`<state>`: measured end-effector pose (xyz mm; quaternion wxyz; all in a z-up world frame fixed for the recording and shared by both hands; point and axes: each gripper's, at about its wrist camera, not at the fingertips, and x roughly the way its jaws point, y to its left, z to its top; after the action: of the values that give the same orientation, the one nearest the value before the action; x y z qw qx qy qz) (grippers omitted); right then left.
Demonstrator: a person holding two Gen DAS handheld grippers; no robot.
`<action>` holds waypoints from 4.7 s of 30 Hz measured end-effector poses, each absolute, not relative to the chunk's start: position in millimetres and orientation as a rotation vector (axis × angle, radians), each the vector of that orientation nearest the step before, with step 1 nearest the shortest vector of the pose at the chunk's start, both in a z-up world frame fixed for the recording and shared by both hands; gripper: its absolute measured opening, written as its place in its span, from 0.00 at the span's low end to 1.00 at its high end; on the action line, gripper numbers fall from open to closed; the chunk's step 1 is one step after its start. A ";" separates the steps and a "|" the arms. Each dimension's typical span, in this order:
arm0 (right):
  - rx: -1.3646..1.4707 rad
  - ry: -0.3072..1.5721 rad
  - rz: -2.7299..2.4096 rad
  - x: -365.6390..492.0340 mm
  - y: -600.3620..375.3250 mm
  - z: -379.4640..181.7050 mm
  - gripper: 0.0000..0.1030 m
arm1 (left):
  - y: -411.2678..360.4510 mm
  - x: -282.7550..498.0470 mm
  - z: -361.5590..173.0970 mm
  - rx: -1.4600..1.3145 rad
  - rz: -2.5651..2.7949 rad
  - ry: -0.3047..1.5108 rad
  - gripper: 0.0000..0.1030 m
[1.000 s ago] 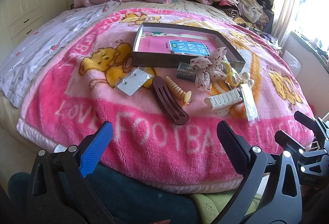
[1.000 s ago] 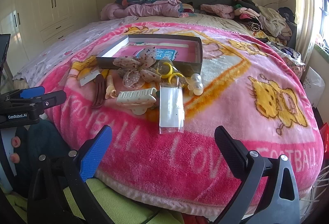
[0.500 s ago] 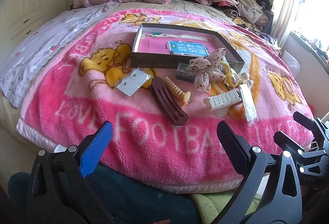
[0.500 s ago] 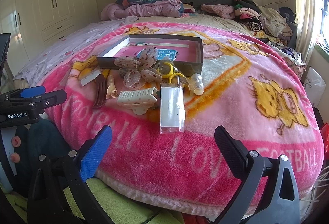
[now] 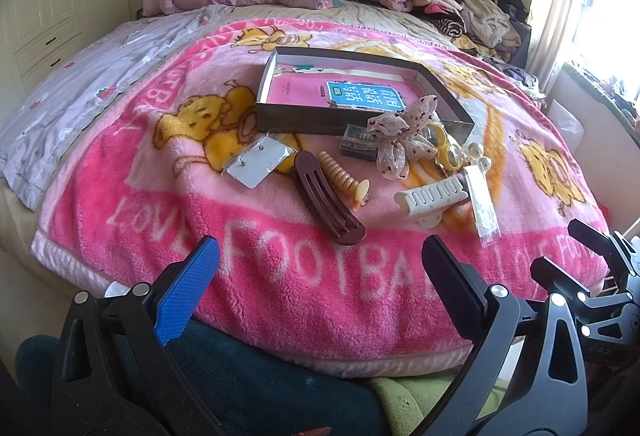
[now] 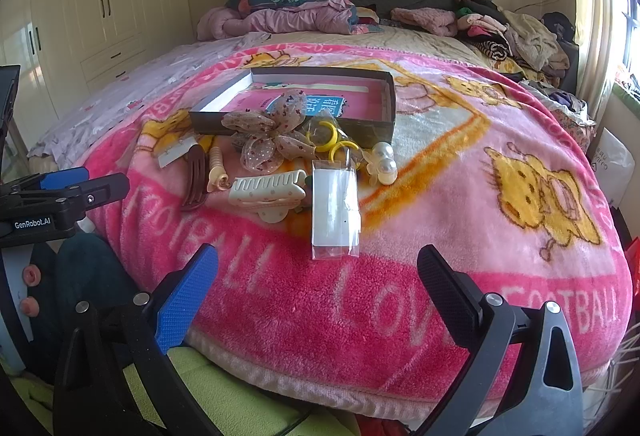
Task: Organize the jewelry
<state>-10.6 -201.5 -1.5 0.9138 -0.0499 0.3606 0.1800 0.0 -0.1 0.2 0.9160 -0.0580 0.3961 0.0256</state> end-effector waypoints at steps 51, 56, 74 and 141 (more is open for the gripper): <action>-0.139 0.871 0.405 67.2 -193.7 -50.8 0.81 | 10.1 75.2 -11.1 -0.124 -0.039 0.840 0.87; -0.148 0.883 0.407 77.4 -189.7 -55.4 0.73 | 5.5 89.7 -10.6 -0.103 -0.086 0.842 0.77; -0.129 0.918 0.426 98.3 -195.0 -63.4 0.40 | -23.7 146.6 -20.8 -0.035 -0.227 0.870 0.51; -0.106 0.846 0.357 264.9 -161.3 -27.7 0.39 | 75.0 236.0 -29.6 -0.223 -0.176 0.815 0.01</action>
<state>264.9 -161.3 -27.7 0.8952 -0.0511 0.4079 0.1722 236.0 75.0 -29.6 0.9083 -0.1083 0.3949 -0.0854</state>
